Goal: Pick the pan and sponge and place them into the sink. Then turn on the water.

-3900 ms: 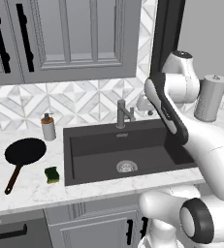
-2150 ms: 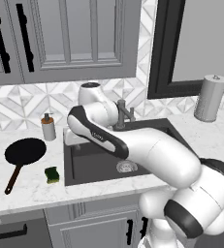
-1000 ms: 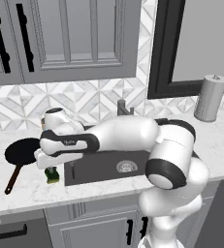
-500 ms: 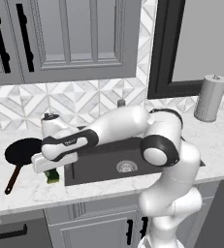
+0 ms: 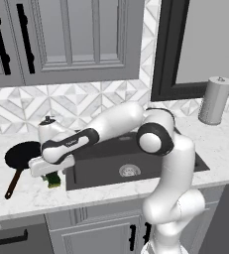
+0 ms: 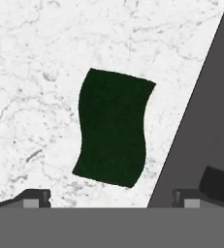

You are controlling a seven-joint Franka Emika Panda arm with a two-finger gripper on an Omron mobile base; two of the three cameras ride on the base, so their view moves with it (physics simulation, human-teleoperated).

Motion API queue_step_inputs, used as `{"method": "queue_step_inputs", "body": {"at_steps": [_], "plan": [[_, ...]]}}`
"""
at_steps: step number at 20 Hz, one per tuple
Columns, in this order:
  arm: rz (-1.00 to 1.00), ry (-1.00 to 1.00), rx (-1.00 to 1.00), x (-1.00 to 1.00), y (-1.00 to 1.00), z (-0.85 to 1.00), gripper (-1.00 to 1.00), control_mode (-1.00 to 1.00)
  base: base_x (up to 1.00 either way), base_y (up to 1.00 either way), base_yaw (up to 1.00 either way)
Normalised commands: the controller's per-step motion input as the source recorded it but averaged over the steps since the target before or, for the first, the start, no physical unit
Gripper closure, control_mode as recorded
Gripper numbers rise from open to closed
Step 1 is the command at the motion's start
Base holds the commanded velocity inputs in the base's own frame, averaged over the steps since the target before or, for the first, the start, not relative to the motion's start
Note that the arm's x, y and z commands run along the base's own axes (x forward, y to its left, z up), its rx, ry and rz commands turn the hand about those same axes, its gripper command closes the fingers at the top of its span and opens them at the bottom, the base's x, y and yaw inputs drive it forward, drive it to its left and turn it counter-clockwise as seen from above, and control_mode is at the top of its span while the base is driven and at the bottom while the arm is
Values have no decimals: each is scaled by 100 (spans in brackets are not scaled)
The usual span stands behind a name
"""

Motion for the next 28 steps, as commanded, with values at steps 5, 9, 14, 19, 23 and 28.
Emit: {"method": "queue_step_inputs", "body": {"at_steps": [5, 9, 14, 19, 23, 28], "plan": [[1, 0, 0, 19, 5, -22, -100, -100, 0, 0, 0], [1, 0, 0, 14, 1, -23, -100, -100, 0, 0, 0], [2, 0, 0, 7, 0, -23, -100, -100, 0, 0, 0], [2, 0, 0, 0, 0, -24, -100, -100, 0, 0, 0], [2, 0, 0, 0, 0, -26, -100, -100, 0, 0, 0], [1, 0, 0, 0, 0, -32, 100, -100, 0, 0, 0]]}}
